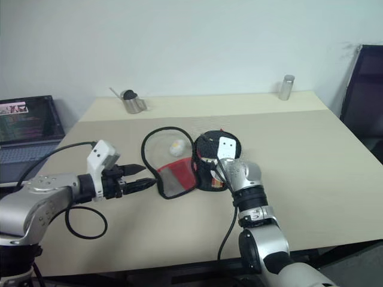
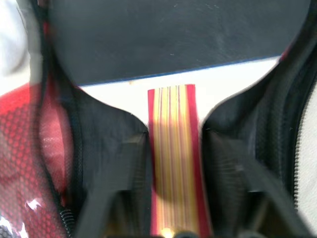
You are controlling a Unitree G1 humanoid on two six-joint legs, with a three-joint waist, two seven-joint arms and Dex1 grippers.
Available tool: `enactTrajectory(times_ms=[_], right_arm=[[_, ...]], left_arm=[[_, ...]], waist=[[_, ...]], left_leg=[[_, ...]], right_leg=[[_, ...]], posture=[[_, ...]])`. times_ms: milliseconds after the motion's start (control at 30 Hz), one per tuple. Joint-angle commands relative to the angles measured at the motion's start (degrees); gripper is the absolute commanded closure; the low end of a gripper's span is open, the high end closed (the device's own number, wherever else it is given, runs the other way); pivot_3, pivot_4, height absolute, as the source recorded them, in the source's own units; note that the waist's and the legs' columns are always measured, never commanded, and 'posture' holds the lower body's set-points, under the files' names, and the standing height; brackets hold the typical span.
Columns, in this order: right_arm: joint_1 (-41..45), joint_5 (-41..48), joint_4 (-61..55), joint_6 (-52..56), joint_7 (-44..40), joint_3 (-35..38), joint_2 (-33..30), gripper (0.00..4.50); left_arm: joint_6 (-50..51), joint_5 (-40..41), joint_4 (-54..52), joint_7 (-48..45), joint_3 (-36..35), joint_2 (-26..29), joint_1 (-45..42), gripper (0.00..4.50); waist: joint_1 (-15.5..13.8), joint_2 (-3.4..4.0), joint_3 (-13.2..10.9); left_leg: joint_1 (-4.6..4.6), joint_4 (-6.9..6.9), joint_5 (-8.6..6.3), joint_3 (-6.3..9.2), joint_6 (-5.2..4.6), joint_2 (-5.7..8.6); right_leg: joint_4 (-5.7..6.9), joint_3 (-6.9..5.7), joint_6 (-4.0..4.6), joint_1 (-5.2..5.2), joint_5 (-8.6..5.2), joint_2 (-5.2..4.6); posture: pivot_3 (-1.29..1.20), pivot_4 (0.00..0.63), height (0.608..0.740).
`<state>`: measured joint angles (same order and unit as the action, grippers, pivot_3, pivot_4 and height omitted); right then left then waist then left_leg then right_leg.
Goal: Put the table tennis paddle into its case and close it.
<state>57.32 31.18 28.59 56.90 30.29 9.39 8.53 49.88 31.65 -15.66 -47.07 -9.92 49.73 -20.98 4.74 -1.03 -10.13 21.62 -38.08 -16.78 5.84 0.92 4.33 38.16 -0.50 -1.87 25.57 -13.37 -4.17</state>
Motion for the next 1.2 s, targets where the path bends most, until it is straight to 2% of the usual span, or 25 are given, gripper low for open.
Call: enactTrajectory(times_ms=[33,133,167,267,400,433,533,700,833,1033,1200], right_arm=[[-3.0,1.4,-0.2,-0.9,-0.3,-0.5,13.1,1.18],[-2.8,2.2,-0.9,-0.4,-1.1,-1.3,12.1,0.13],[-2.6,2.5,-1.5,0.0,-1.6,-1.7,11.4,0.03],[-2.0,3.4,-7.9,1.7,-8.3,-4.9,5.6,0.03],[-4.2,10.2,-22.4,3.8,-26.2,-6.4,-3.3,0.03],[-5.0,11.9,-25.9,4.5,-31.1,-6.1,-6.9,0.03],[-9.3,10.9,-33.0,0.7,-51.3,-8.8,-24.5,0.03],[-12.9,7.9,-35.2,-3.2,-64.9,-13.6,-36.2,0.03],[-13.5,8.0,-37.3,-4.9,-72.1,-15.5,-38.3,0.03],[-15.4,6.3,-38.1,-9.3,-82.1,-17.1,-42.7,0.03],[-16.9,4.2,-38.2,-11.4,-85.4,-16.4,-45.8,0.03]], left_arm=[[-0.2,0.8,-2.1,-0.1,-1.3,0.9,-0.9,0.95],[-0.6,0.5,-1.6,0.2,-1.1,0.6,-1.4,0.95],[-1.0,0.2,-1.2,0.5,-1.0,0.4,-1.7,0.95],[-2.1,-1.1,1.7,2.1,-0.7,-0.9,-3.4,0.95],[-2.5,-2.6,6.3,4.4,0.8,-3.6,-6.6,0.95],[-2.9,-3.2,7.9,4.7,1.3,-4.2,-7.2,0.95],[-3.2,-7.0,16.4,9.4,2.2,-6.6,-9.8,0.95],[-5.7,-9.8,22.0,12.3,1.1,-7.3,-10.3,0.95],[-7.3,-10.3,23.2,12.3,-0.6,-6.6,-9.0,0.95],[-13.0,-13.2,32.3,12.5,-1.0,-5.8,-12.0,0.95],[-17.7,-16.5,45.8,16.0,-1.4,-6.3,-17.6,0.95]], waist=[[0.0,0.0,0.0],[0.0,-0.02,0.0],[0.0,-0.02,0.0],[-0.1,-0.02,0.0],[-0.1,-0.02,0.0],[-0.1,-0.02,0.0],[-1.4,-0.05,0.0],[-1.6,-0.17,0.1],[-1.2,-0.17,0.1],[-2.6,-0.22,0.1],[-3.5,-0.27,0.1]], left_leg=[[0.0,0.0,0.0,0.0,0.0,0.0],[-0.08,0.0,0.0,0.01,0.0,0.0],[-0.11,0.0,0.0,0.01,0.0,0.0],[-0.16,0.0,0.0,0.01,0.0,0.01],[-0.14,0.02,-0.01,0.01,-0.02,-0.02],[-0.13,0.02,-0.01,0.02,-0.02,-0.03],[-0.08,-0.06,-0.03,0.07,-0.05,0.05],[-0.22,-0.06,-0.17,-0.02,-0.3,-0.03],[-0.28,-0.01,-0.1,-0.14,-0.17,-0.16],[-0.28,-0.09,-0.09,-0.05,-0.15,-0.06],[-0.14,-0.22,-0.07,0.09,-0.1,-0.02]], right_leg=[[0.0,0.0,0.0,-0.01,0.0,0.0],[0.0,0.0,0.0,-0.08,0.0,0.0],[-0.01,-0.01,0.0,-0.11,0.0,0.0],[-0.01,-0.01,0.0,-0.17,0.0,0.0],[0.0,-0.01,-0.01,-0.15,0.0,0.05],[-0.05,-0.03,-0.01,-0.14,0.0,0.06],[-0.11,-0.14,-0.04,-0.2,0.02,0.07],[-0.14,-0.11,-0.08,-0.3,0.02,0.13],[-0.05,0.0,-0.01,-0.23,0.05,0.15],[-0.13,-0.1,-0.01,-0.32,0.06,0.08],[-0.16,-0.22,-0.02,-0.31,0.07,0.03]], posture=[[0.0,0.15,0.74],[0.0,0.15,0.74],[0.0,0.15,0.74],[0.0,0.15,0.74],[0.0,0.15,0.74],[0.0,0.15,0.74],[0.0,0.15,0.74],[0.0,0.15,0.74],[0.0,0.15,0.74],[0.0,0.15,0.74],[0.0,0.15,0.74]])
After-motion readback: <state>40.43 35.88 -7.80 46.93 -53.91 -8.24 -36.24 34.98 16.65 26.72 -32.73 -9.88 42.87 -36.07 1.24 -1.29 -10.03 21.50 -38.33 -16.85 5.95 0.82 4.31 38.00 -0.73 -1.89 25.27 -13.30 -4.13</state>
